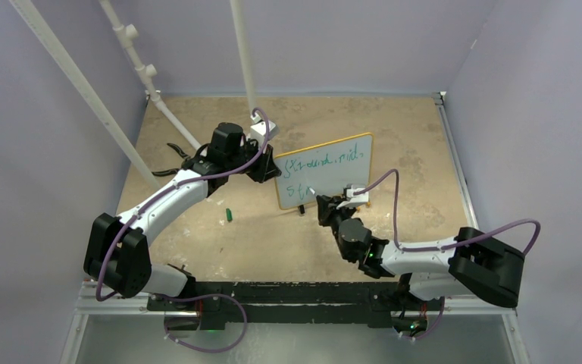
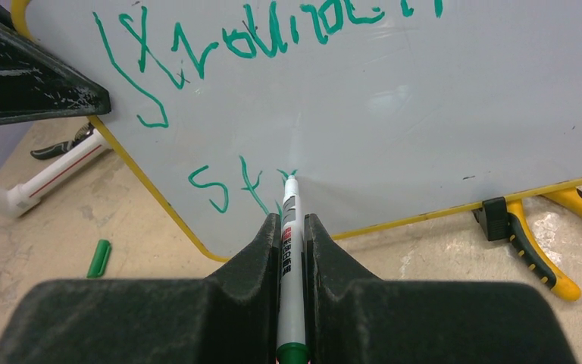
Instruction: Write a sentence on the whiteboard
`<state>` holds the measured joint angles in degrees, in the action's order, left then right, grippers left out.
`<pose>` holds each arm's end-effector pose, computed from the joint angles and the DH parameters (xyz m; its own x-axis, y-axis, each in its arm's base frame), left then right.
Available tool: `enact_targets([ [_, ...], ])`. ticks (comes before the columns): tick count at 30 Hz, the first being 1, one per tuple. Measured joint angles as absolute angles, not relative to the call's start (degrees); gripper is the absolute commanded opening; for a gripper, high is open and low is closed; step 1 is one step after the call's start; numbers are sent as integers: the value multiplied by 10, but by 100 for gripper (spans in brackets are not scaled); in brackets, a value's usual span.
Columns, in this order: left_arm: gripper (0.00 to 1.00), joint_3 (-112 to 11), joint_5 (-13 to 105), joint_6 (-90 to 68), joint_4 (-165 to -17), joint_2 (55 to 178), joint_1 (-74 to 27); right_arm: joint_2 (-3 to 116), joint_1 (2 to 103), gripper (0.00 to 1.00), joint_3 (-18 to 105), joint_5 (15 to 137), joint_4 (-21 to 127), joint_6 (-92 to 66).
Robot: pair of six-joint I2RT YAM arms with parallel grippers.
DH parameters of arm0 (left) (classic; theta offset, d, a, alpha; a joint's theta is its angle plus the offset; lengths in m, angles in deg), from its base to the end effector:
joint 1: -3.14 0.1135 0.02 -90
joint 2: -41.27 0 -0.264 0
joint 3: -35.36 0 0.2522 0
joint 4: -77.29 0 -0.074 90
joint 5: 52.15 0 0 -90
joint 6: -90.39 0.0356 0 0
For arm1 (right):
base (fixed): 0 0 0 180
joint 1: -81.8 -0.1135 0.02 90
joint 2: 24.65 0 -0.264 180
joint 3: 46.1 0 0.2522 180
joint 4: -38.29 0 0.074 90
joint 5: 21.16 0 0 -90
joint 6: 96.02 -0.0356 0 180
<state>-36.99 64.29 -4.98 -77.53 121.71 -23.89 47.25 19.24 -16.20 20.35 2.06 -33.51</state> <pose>0.2728 -0.1570 0.2803 -0.5556 0.1894 -0.8096 0.6896 0.6490 -0.3214 0.1262 0.1852 0.1859 -0.1541 0.3670 -0.9173 -0.1958 0.8987 0.3925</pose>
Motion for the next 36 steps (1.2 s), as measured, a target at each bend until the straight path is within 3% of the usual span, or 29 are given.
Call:
enact_targets([
  [36, 0, -370, 641, -50, -776, 1217, -239, 484, 212, 0, -162, 206, 19, -332],
])
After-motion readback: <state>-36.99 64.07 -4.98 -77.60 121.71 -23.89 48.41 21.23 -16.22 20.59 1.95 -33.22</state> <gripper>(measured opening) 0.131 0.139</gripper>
